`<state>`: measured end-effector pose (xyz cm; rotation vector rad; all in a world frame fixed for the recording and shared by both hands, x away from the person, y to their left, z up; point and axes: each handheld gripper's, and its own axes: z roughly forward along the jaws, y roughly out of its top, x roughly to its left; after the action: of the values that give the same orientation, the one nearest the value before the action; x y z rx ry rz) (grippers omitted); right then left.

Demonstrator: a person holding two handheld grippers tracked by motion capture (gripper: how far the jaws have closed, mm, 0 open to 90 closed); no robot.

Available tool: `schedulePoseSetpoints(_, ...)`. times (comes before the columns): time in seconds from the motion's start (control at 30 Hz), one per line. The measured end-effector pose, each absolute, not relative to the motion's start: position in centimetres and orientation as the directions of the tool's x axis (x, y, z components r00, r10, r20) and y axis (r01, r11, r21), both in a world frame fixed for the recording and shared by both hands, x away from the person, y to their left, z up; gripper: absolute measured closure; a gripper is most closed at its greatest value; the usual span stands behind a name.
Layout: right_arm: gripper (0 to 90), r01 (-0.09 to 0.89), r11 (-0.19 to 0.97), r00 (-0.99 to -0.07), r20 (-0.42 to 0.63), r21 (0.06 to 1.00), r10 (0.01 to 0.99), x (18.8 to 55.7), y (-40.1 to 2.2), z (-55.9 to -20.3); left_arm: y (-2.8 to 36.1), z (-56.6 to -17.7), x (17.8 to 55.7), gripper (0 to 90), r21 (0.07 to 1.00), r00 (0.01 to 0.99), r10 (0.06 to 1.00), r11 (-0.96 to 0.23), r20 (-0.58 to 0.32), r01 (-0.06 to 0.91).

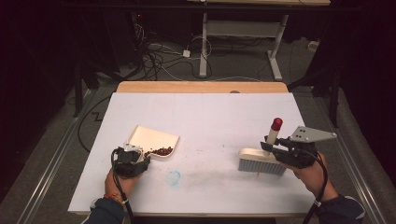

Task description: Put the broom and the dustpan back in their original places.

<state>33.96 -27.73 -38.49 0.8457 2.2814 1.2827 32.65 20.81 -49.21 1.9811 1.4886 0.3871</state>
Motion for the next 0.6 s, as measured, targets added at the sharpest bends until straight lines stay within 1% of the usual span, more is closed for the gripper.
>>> schedulePoseSetpoints(0.17, 66.5, 0.353, 0.392, -0.716, -0.024, 0.849, 0.697, 36.4, -27.1, -38.8, 19.8, -49.1, 32.0, 49.3, 0.633, 0.364, 0.921, -0.198, -0.141, 0.748)
schedulePoseSetpoints(0.27, 65.4, 0.392, 0.382, -0.687, -0.009, 0.837, 0.726, 37.9, -26.7, -39.1, 19.5, -49.1, 31.8, 48.1, 0.635, 0.395, 0.909, -0.229, -0.130, 0.738)
schedulePoseSetpoints(0.4, 63.3, 0.431, 0.393, -0.648, -0.024, 0.813, 0.761, 39.8, -26.2, -39.6, 19.9, -48.9, 31.2, 47.9, 0.659, 0.402, 0.903, -0.209, -0.155, 0.723)
schedulePoseSetpoints(0.5, 61.5, 0.455, 0.400, -0.621, -0.039, 0.796, 0.783, 41.1, -25.8, -40.1, 19.8, -48.8, 30.6, 48.3, 0.682, 0.420, 0.898, -0.223, -0.135, 0.696)
schedulePoseSetpoints(0.6, 60.5, 0.476, 0.404, -0.593, -0.053, 0.781, 0.803, 41.8, -25.5, -40.6, 19.9, -48.5, 30.0, 43.1, 0.709, 0.460, 0.883, -0.268, -0.089, 0.652)
